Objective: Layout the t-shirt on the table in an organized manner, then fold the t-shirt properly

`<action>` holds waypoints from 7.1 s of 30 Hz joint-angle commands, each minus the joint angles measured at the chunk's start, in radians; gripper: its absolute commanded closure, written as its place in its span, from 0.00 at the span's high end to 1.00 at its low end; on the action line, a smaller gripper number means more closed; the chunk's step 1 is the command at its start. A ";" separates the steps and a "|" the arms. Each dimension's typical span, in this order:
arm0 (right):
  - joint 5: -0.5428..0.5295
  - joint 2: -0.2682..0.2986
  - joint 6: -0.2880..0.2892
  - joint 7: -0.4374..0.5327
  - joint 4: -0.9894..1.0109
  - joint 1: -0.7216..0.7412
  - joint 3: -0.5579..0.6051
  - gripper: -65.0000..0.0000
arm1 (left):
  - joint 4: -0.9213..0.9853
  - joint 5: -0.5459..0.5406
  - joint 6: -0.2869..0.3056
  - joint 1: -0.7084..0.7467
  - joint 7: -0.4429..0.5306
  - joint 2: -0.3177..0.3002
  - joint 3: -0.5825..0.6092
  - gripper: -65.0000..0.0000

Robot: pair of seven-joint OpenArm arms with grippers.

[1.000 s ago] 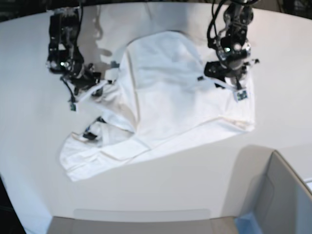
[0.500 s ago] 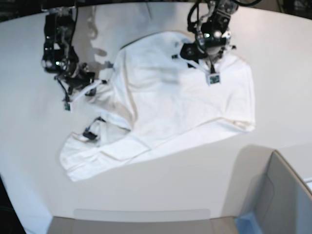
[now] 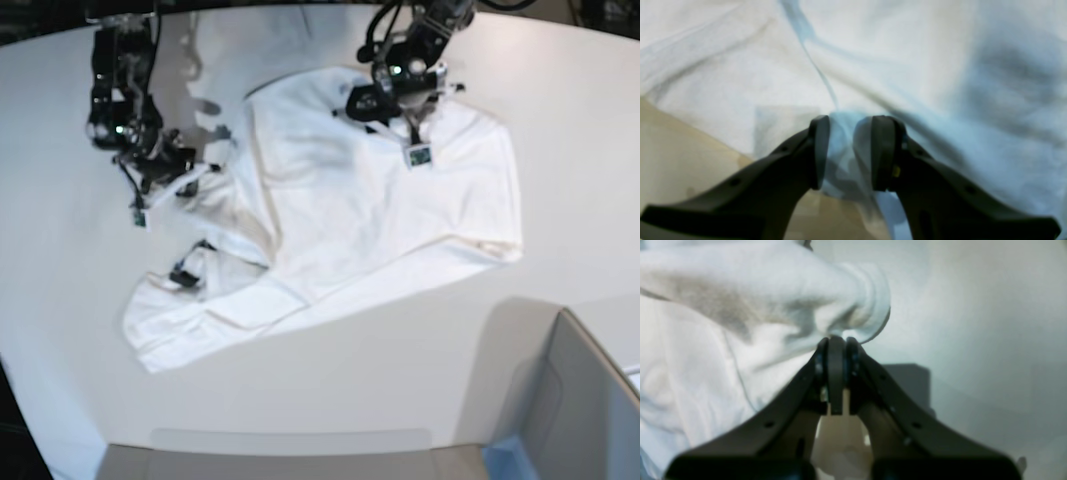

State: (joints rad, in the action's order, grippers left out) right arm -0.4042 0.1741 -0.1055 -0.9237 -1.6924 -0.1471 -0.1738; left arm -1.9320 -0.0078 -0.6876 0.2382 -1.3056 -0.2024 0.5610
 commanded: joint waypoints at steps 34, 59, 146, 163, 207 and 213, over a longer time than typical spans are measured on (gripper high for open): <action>0.001 0.020 -0.001 -0.004 -0.008 0.004 0.007 0.00 | -0.071 -0.031 -0.011 0.023 -0.091 -0.096 0.001 0.35; 0.001 0.018 -0.001 -0.004 -0.005 0.005 0.007 0.00 | 0.024 0.122 -0.011 -0.087 -0.091 -0.187 0.000 0.35; 0.000 0.031 0.005 -0.002 -0.021 0.011 -0.089 0.00 | -0.093 0.085 0.052 -0.024 0.116 -0.052 -0.296 0.41; 0.001 0.031 0.005 -0.002 -0.013 0.007 -0.089 0.00 | 0.006 0.090 0.047 -0.110 0.013 -0.048 -0.227 0.44; -0.005 0.052 0.005 -0.002 -0.108 0.013 -0.097 0.00 | -0.085 0.095 0.045 -0.078 0.014 -0.048 -0.376 0.10; -0.003 0.052 0.005 -0.002 -0.079 0.024 -0.091 0.00 | -0.088 0.095 0.044 -0.029 0.019 -0.048 -0.382 0.23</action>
State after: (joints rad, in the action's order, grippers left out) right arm -0.4023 0.2157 -0.1017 -0.9440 -1.7611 -0.1390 -0.2634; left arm -1.9999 0.0708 -0.6357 0.2081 -1.2732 -0.2462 0.1848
